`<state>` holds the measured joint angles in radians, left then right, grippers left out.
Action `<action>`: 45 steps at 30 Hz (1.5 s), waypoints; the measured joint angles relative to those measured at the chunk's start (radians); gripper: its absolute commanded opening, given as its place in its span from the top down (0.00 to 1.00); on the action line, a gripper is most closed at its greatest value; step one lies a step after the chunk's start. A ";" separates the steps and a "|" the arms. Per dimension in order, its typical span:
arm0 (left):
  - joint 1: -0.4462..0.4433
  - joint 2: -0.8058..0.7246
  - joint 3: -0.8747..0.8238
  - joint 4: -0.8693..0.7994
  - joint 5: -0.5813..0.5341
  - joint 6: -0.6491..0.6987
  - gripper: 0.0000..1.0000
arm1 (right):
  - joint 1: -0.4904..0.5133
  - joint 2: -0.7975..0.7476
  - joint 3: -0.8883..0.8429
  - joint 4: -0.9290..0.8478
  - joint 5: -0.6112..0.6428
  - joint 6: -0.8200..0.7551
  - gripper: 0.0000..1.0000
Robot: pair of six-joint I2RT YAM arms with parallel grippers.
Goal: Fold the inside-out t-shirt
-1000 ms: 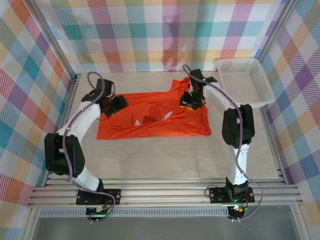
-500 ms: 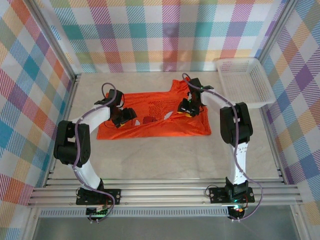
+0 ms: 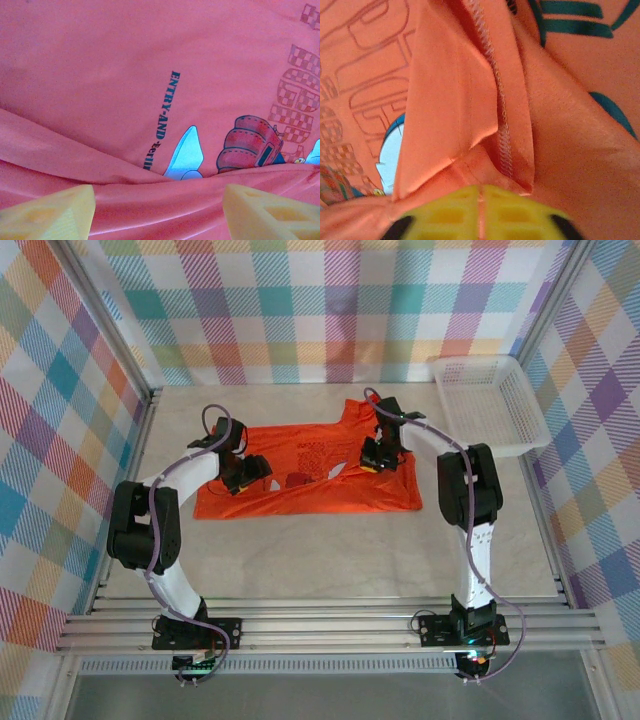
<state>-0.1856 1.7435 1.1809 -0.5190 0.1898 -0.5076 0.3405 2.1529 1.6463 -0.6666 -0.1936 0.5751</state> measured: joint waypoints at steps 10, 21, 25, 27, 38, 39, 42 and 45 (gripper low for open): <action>0.018 0.000 0.000 -0.005 -0.011 0.004 0.32 | 0.008 0.005 0.017 -0.014 0.029 -0.013 0.54; 0.019 0.000 0.000 -0.005 -0.011 0.004 0.32 | 0.013 -0.011 -0.035 -0.007 0.045 -0.002 0.65; 0.019 0.000 0.000 -0.006 -0.011 0.006 0.32 | 0.013 -0.009 -0.013 -0.008 0.050 0.005 0.86; 0.021 0.000 0.000 -0.006 -0.012 0.007 0.32 | 0.013 -0.008 0.004 -0.008 0.056 0.009 0.96; 0.027 0.000 0.000 -0.016 -0.018 0.008 0.32 | 0.016 -0.004 0.065 -0.031 0.062 0.000 1.00; 0.028 0.000 0.000 -0.019 -0.018 0.008 0.32 | 0.019 0.000 0.078 -0.036 0.062 0.000 1.00; 0.032 0.000 0.000 -0.023 -0.018 0.008 0.32 | 0.036 0.039 0.162 -0.054 0.062 -0.008 1.00; 0.034 0.000 0.000 -0.023 -0.015 0.008 0.32 | 0.056 0.099 0.271 -0.065 0.061 -0.014 1.00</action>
<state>-0.1516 1.7435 1.1809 -0.5419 0.1745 -0.4999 0.3965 2.2517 1.9175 -0.7315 -0.1329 0.5606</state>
